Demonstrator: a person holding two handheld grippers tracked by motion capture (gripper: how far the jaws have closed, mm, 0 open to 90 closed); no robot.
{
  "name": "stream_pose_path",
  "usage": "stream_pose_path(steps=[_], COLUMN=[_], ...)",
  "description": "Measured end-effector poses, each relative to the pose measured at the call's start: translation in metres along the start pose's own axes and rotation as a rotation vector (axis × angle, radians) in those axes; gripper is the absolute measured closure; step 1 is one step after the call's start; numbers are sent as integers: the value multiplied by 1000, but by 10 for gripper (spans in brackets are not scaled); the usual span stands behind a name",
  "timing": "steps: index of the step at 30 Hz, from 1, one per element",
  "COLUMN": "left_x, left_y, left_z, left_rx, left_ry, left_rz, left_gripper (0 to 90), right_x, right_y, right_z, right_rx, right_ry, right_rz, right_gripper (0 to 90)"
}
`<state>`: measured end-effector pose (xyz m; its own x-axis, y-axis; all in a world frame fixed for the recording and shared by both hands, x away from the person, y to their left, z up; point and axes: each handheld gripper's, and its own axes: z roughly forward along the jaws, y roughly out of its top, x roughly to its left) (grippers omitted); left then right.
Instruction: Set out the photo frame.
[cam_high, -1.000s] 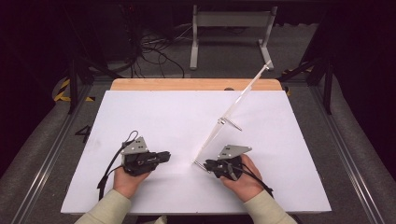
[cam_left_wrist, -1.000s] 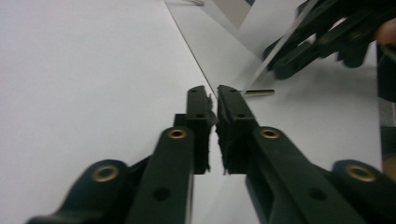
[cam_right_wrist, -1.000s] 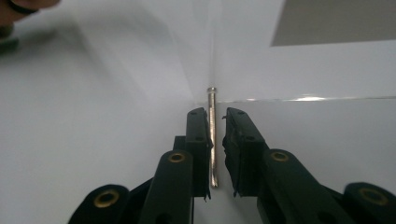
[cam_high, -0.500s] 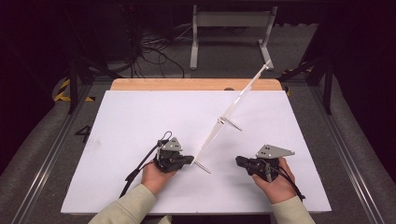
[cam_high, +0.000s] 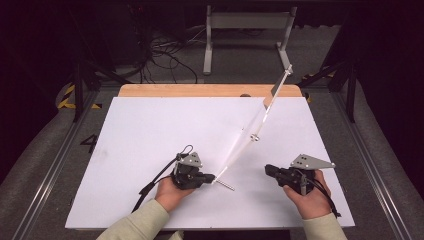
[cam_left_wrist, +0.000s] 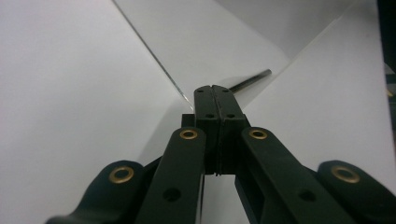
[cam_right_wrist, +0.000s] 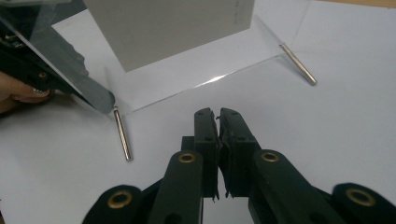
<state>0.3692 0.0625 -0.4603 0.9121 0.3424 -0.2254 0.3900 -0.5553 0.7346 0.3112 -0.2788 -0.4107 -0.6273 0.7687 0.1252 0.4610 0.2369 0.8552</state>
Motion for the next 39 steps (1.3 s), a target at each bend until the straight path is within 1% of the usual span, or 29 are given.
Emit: stream_pose_path(steps=[2,3,5,7,8,9,11,12,13,14,16,18,19,21,22,23,24,25,26,28,30,31,32,34,35,36,37,38,39], left_x=[-5,-7,-11,-15,-19,-21,-25,-28,-31,-33,-37,-41,-43,-46,-48,-50,-53,-53,-54,-53,-54,-54,-54,-52,-52,-52,-50,-48,-48], left_y=[3,4,6,9,10,12,15,17,19,21,24,28,30,33,35,36,37,37,38,38,38,38,38,38,38,38,38,38,38], left_z=[5,7,11,16,21,24,29,33,36,39,45,50,53,59,63,65,67,67,69,69,68,67,65,58,54,54,44,35,35], left_rx=[6,10,12,11,14,16,21,17,24,23,23,32,37,52,73,83,83,83,85,85,85,88,79,63,52,52,31,15,15], left_ry=[-19,-24,-57,-71,-102,-100,-133,-136,-148,-158,-168,-167,-162,-156,-141,-132,-134,-134,-127,-131,-139,-134,-124,-113,-116,-116,-98,-86,-86], left_rz=[9,20,22,37,35,44,48,52,56,57,64,76,87,91,98,110,116,116,131,126,126,136,147,137,119,119,121,116,116], left_gripper=[899,899,899,899,899,899,899,899,898,898,898,898,898,898,898,898,898,898,898,897,897,896,895,888,876,869,869,843,827], right_x=[-4,-6,-9,-10,-11,-12,-12,-12,-12,-10,-5,3,5,8,10,11,12,12,15,18,22,25,29,35,37,37,40,45,45], right_y=[-1,-2,-4,-5,-6,-7,-9,-10,-11,-11,-12,-12,-12,-14,-15,-17,-18,-18,-20,-20,-18,-17,-15,-12,-11,-11,-9,-7,-7], right_z=[-6,-9,-14,-19,-21,-24,-29,-30,-33,-36,-41,-49,-52,-58,-61,-65,-68,-68,-73,-75,-78,-79,-80,-81,-81,-81,-82,-81,-81], right_rx=[-11,-15,-20,-23,-26,-29,-35,-39,-42,-48,-56,-65,-70,-89,-96,-100,-102,-102,-104,-105,-116,-121,-128,-146,-158,-158,-162,-177,-177], right_ry=[-13,-17,-31,-38,-43,-49,-55,-57,-63,-66,-59,-50,-48,-36,-34,-36,-33,-33,-29,-24,-9,-1,4,12,20,20,19,22,22], right_rz=[10,14,25,33,32,38,35,29,22,6,-21,-50,-54,-64,-63,-61,-57,-57,-51,-52,-58,-62,-63,-72,-79,-79,-79,-68,-68], right_gripper=[854,854,854,854,853,848,835,826,813,796,763,721,703,674,665,658,649,649,629,609,596,584,572,542,526,526,511,480,480])
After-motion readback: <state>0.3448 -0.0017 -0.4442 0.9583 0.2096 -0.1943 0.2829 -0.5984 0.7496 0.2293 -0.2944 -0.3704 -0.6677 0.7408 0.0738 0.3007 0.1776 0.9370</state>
